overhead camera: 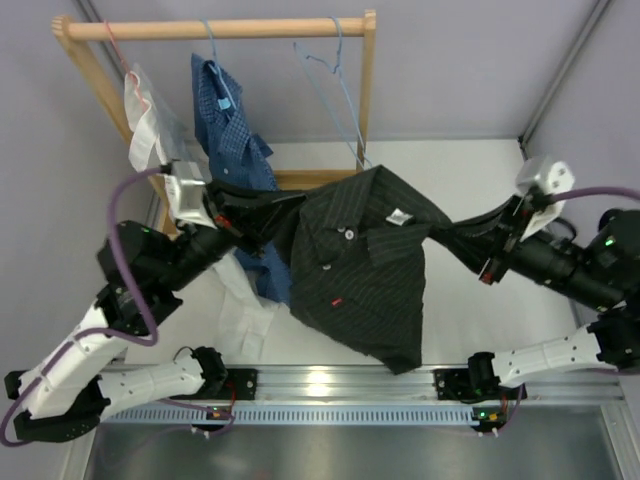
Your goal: Place the shirt on the hanger
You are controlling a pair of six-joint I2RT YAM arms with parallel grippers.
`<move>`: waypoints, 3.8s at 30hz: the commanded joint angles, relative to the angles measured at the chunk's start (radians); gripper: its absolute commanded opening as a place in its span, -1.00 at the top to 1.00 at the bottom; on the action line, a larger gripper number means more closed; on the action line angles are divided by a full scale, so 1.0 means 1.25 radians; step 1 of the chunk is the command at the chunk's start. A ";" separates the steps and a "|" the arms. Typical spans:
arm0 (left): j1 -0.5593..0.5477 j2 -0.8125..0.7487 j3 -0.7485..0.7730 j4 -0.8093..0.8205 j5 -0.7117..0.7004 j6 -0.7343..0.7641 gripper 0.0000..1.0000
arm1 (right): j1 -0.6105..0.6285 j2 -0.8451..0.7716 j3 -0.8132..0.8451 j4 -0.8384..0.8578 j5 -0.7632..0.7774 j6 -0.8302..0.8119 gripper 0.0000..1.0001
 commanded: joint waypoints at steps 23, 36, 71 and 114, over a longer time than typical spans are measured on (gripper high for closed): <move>-0.002 -0.149 -0.760 0.451 -0.237 -0.284 1.00 | 0.009 -0.382 -0.874 0.033 0.094 0.574 -0.99; -0.002 -0.163 -0.743 0.396 -0.151 -0.372 1.00 | -0.338 -0.167 -0.809 0.214 -0.022 0.275 -0.82; -0.002 -0.033 -0.405 -0.053 -0.248 -0.202 -0.22 | -0.805 -0.051 -0.803 0.252 -0.622 0.125 1.00; -0.322 0.515 -0.201 0.144 -0.744 -0.288 0.21 | -0.667 0.074 -0.604 0.081 -0.386 0.239 1.00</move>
